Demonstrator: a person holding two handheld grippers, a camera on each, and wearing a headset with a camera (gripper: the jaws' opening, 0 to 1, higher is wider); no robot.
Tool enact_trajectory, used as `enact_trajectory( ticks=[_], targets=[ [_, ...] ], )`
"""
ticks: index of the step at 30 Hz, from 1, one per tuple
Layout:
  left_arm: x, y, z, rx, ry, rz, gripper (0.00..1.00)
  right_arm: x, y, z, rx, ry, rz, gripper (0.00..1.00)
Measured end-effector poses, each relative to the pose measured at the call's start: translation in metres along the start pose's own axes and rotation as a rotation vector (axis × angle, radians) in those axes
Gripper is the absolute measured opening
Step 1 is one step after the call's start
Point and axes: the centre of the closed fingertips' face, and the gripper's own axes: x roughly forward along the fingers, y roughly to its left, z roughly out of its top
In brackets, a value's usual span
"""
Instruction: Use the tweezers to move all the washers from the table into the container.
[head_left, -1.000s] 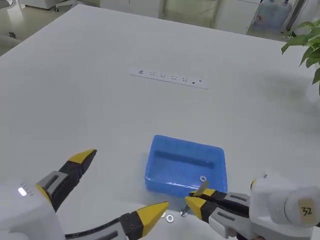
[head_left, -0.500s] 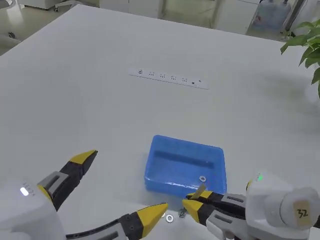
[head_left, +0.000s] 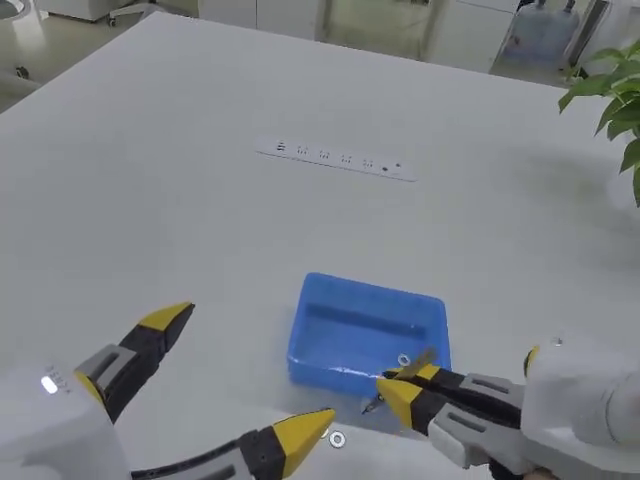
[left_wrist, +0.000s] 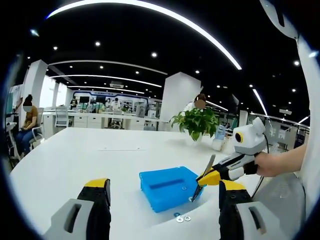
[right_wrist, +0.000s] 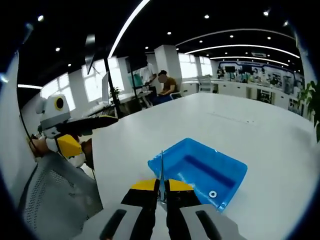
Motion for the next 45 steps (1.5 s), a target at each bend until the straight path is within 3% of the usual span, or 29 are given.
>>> enact_trajectory(
  ticks=[3, 5, 13, 23, 28, 36, 45],
  targets=[
    [0.000, -0.001, -0.001, 0.006, 0.006, -0.004, 0.91, -0.006, -0.001, 0.024, 0.065, -0.085, 0.012, 0.02],
    [0.000, -0.001, -0.002, 0.007, 0.010, -0.005, 0.91, -0.008, -0.005, 0.033, 0.070, -0.103, 0.009, 0.02],
    [0.001, -0.002, -0.004, 0.010, 0.021, -0.010, 0.91, 0.003, -0.036, 0.042, 0.039, -0.084, -0.054, 0.02],
    [0.001, -0.001, -0.004, 0.008, 0.020, -0.002, 0.90, 0.021, -0.062, 0.021, 0.025, 0.022, -0.094, 0.02],
    [0.000, 0.000, -0.004, 0.008, 0.018, 0.003, 0.90, 0.031, -0.072, 0.012, 0.025, 0.050, -0.100, 0.02],
    [0.000, 0.003, -0.003, 0.006, 0.013, 0.014, 0.90, 0.039, -0.076, -0.003, 0.021, 0.102, -0.100, 0.02],
    [0.000, 0.003, -0.003, 0.007, 0.017, 0.015, 0.90, 0.039, -0.078, -0.011, 0.033, 0.113, -0.106, 0.02]
  ],
)
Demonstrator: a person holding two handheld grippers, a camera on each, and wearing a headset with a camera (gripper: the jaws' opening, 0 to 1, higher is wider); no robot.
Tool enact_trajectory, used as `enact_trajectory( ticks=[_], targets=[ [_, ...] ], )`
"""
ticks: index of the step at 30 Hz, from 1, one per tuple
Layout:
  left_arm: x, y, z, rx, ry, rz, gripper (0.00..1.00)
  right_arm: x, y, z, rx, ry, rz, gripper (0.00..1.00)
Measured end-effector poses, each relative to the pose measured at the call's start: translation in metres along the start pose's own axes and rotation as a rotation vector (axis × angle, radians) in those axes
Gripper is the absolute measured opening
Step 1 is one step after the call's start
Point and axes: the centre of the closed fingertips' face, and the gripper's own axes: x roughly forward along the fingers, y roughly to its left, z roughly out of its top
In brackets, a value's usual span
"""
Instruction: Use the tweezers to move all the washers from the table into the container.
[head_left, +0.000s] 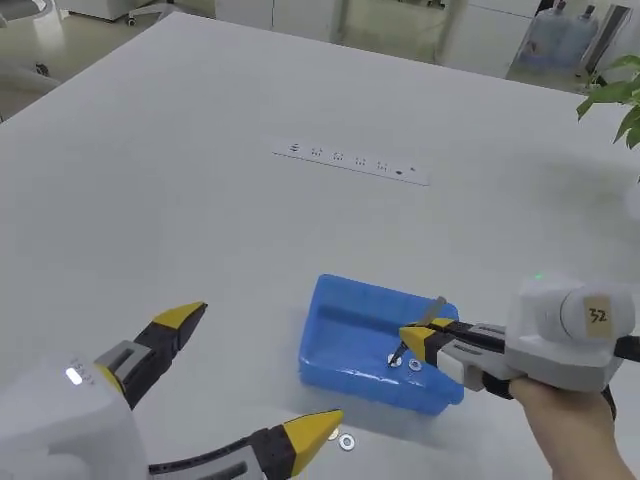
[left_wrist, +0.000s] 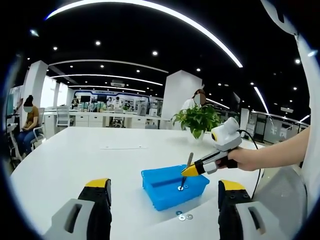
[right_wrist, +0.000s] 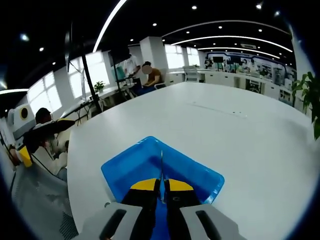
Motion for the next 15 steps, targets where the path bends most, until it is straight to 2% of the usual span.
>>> enact_trajectory(
  ticks=[5, 10, 15],
  targets=[
    [0.000, 0.000, 0.000, -0.002, 0.002, -0.002, 0.90, -0.002, -0.001, 0.004, -0.014, -0.016, -0.009, 0.03],
    [0.001, -0.001, -0.001, -0.001, 0.004, -0.005, 0.90, -0.005, -0.004, 0.006, 0.002, -0.032, -0.018, 0.03],
    [0.001, -0.001, -0.002, -0.003, 0.012, -0.008, 0.90, -0.014, 0.001, 0.013, 0.016, -0.063, -0.013, 0.03]
  ],
)
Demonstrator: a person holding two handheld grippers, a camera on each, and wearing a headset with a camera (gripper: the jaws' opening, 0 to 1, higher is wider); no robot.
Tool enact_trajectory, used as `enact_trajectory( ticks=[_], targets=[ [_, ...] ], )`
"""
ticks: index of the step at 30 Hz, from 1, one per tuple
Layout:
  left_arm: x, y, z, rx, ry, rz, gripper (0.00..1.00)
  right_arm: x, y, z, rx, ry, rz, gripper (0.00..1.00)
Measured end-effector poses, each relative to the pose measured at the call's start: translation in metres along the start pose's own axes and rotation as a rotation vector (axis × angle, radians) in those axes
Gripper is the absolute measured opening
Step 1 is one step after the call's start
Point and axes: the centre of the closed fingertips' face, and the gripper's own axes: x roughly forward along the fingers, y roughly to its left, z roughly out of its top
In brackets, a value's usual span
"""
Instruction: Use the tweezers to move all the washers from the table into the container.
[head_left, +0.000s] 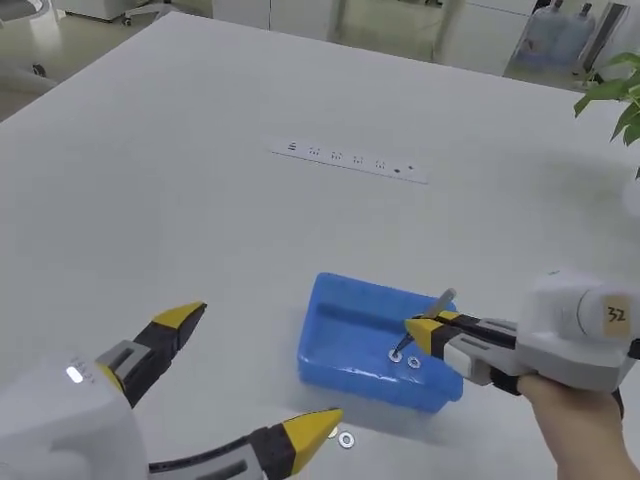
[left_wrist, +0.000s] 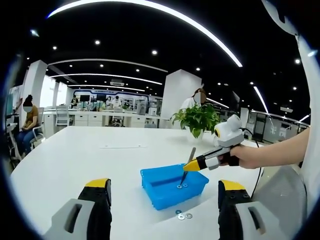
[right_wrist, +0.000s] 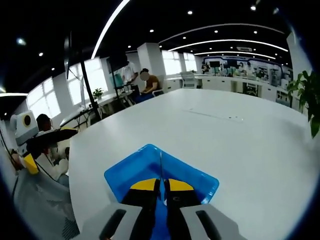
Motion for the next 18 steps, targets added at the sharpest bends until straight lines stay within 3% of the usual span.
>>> enact_trajectory(
  ticks=[10, 18],
  targets=[
    [0.001, -0.005, -0.003, 0.027, 0.020, -0.018, 0.89, -0.028, 0.028, 0.026, -0.019, -0.103, 0.045, 0.02],
    [0.001, -0.005, -0.003, 0.027, 0.022, -0.021, 0.89, -0.036, 0.064, 0.028, -0.017, -0.133, 0.108, 0.02]
  ],
)
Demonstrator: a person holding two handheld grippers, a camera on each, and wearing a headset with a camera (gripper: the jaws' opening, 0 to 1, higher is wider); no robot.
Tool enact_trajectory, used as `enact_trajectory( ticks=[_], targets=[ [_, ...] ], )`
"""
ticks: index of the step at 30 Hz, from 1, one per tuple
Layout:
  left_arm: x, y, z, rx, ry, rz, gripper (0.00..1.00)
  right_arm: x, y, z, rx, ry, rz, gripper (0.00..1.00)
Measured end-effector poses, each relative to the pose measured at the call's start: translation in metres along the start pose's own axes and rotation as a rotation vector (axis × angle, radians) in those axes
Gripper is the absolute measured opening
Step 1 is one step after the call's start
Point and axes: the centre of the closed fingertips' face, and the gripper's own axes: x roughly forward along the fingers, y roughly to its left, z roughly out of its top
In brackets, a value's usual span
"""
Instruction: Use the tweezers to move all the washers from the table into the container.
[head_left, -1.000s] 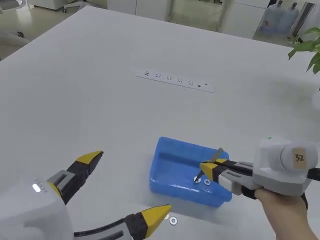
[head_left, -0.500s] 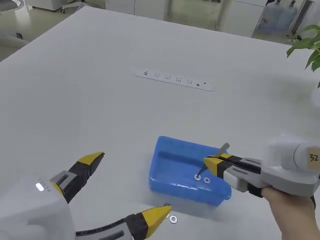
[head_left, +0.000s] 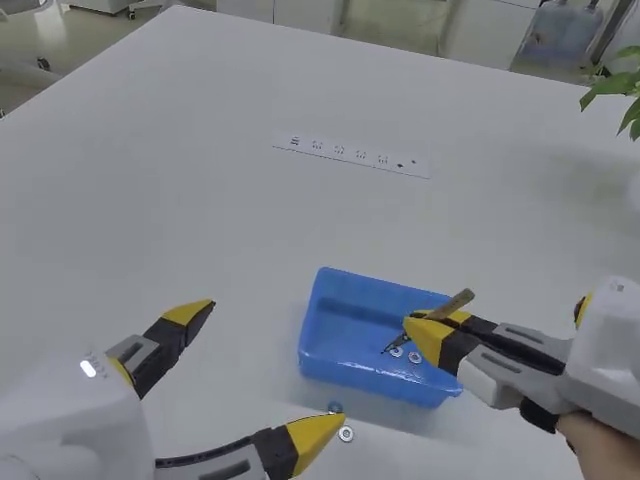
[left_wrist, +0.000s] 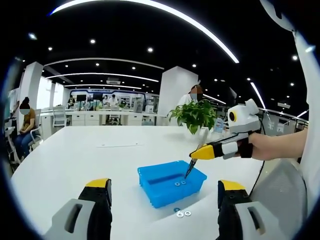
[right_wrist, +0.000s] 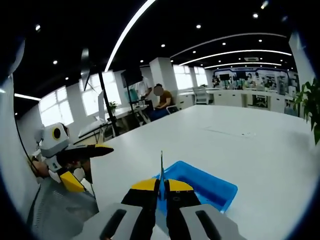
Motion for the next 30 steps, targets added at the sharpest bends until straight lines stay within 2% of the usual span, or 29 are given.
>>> enact_trajectory(
  ticks=[3, 8, 15, 24, 30],
  targets=[
    [0.000, 0.000, 0.000, -0.003, -0.002, -0.001, 0.89, 0.003, 0.011, -0.008, -0.008, 0.017, 0.027, 0.02],
    [0.001, -0.003, 0.000, 0.007, 0.002, -0.013, 0.90, 0.008, 0.021, -0.023, 0.007, 0.050, 0.066, 0.02],
    [0.000, -0.003, 0.001, 0.004, -0.004, -0.014, 0.90, 0.016, 0.028, -0.055, -0.003, 0.146, 0.099, 0.02],
    [0.001, -0.003, 0.000, 0.006, 0.001, -0.017, 0.90, 0.020, 0.032, -0.071, 0.011, 0.188, 0.120, 0.03],
    [0.001, -0.003, -0.001, 0.009, 0.006, -0.017, 0.90, 0.022, 0.033, -0.078, -0.013, 0.217, 0.122, 0.03]
  ],
)
